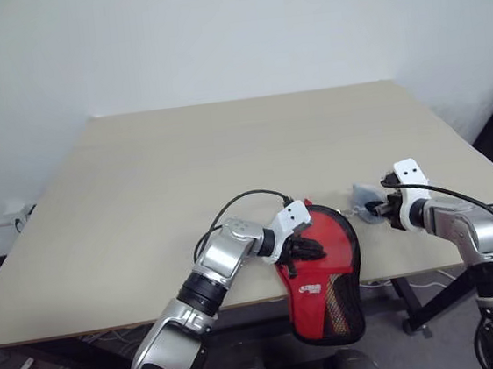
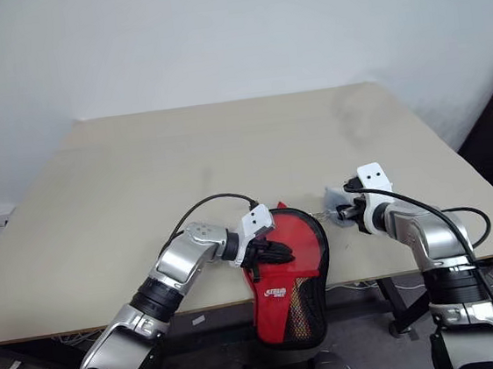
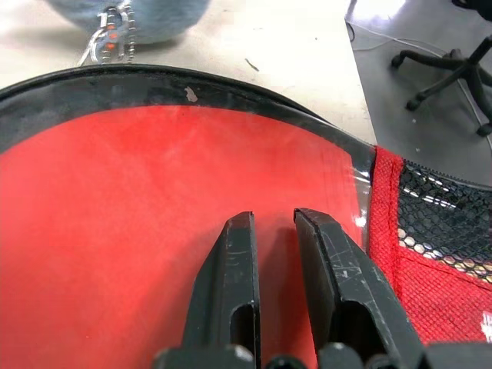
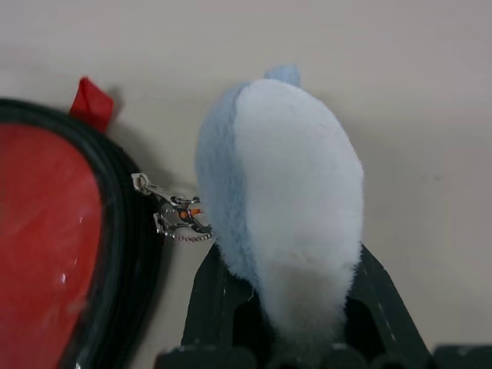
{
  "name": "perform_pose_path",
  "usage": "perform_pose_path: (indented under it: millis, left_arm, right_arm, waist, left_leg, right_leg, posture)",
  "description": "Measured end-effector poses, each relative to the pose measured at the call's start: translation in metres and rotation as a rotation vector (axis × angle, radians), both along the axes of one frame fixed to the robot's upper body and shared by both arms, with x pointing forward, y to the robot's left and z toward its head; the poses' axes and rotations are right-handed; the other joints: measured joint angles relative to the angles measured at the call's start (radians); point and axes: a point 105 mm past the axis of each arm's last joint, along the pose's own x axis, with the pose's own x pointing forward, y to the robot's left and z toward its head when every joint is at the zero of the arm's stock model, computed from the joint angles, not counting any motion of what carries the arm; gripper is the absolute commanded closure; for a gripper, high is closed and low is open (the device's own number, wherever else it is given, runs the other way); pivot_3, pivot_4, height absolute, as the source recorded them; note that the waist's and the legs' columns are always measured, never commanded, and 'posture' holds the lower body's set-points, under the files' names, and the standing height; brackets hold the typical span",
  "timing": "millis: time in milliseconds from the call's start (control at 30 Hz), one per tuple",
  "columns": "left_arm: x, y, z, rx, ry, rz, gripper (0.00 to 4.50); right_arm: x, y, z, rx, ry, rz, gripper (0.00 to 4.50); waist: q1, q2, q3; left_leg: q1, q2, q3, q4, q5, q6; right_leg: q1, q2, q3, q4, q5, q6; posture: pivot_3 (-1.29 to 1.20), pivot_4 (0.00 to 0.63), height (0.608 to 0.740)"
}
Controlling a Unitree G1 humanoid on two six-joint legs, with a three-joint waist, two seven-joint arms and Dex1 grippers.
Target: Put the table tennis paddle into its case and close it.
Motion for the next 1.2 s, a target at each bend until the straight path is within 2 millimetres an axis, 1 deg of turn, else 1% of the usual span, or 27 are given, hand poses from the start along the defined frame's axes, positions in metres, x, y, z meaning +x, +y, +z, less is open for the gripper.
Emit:
perform_pose_path:
  millis: [167,267,433,667,733,800,933,1067,1200]
  left_arm:
    - [0.0,-0.001,-0.001,-0.001,0.006,0.0,3.73]
    - [0.0,-0.002,-0.001,-0.004,0.007,-0.003,3.73]
    - [0.0,-0.005,-0.002,-0.005,0.011,-0.012,3.73]
    - [0.0,-0.006,-0.002,-0.003,0.009,-0.021,3.73]
    - [0.0,-0.006,-0.002,-0.004,0.01,-0.023,3.73]
    - [0.0,-0.006,-0.002,-0.003,0.01,-0.022,3.73]
    - [0.0,-0.008,-0.002,-0.006,0.012,-0.023,3.73]
    - [0.0,-0.009,-0.003,-0.005,0.012,-0.024,3.73]
    - [0.0,-0.01,-0.003,-0.005,0.012,-0.027,3.73]
  right_arm:
    - [-0.029,-0.007,0.0,-0.023,0.005,0.103,4.04]
    - [-0.049,-0.004,0.005,-0.022,-0.003,0.205,4.04]
    - [-0.073,-0.001,0.01,-0.019,-0.012,0.327,4.04]
    - [-0.096,0.005,0.013,-0.001,0.01,0.452,4.04]
    - [-0.105,0.005,0.01,-0.003,0.038,0.492,4.04]
    - [-0.107,0.005,0.008,-0.009,0.046,0.507,4.04]
    - [-0.119,0.004,0.001,-0.005,0.088,0.55,4.04]
    - [-0.135,0.003,-0.005,0.021,0.124,0.588,4.04]
    - [-0.152,0.003,-0.006,0.036,0.144,0.627,4.04]
  waist:
    - [0.003,0.0,0.0]
    - [0.008,0.0,0.0]
    - [0.017,-0.001,0.001]
    - [0.022,-0.002,0.001]
    - [0.023,-0.002,0.001]
    - [0.023,-0.003,0.001]
    - [0.027,-0.003,0.001]
    - [0.027,-0.004,0.002]
    - [0.028,-0.004,0.002]
  left_leg:
    - [0.0,0.0,-0.001,0.001,-0.003,0.005]
    - [0.001,0.0,-0.002,0.001,-0.004,0.006]
    - [0.001,0.001,-0.004,0.002,-0.006,0.004]
    - [0.001,0.001,-0.005,0.003,-0.006,0.004]
    - [0.001,0.001,-0.005,0.003,-0.006,0.004]
    - [0.001,0.001,-0.006,0.003,-0.006,0.004]
    - [0.002,0.002,-0.007,0.003,-0.006,0.004]
    - [0.002,0.002,-0.008,0.004,-0.007,0.005]
    - [0.002,0.003,-0.01,0.004,-0.007,0.005]
  right_leg:
    - [0.001,0.0,-0.001,-0.001,-0.001,0.0]
    - [0.002,-0.001,-0.001,-0.002,-0.001,0.0]
    - [0.003,-0.001,-0.003,-0.003,-0.001,-0.001]
    - [0.003,-0.001,-0.004,-0.003,-0.001,-0.001]
    - [0.003,-0.001,-0.004,-0.003,-0.001,-0.001]
    - [0.004,-0.001,-0.005,-0.003,-0.001,-0.001]
    - [0.004,-0.001,-0.005,-0.003,-0.001,-0.001]
    - [0.006,-0.002,-0.007,-0.003,-0.002,0.0]
    - [0.007,-0.002,-0.008,-0.003,-0.002,0.001]
  posture:
    - [0.0,0.0,0.724]
    - [0.0,0.0,0.724]
    - [0.0,0.0,0.724]
    - [0.0,0.0,0.724]
    - [0.0,0.0,0.724]
    - [0.0,0.0,0.724]
    - [0.0,0.0,0.724]
    - [0.0,0.0,0.724]
    - [0.0,0.0,0.724]
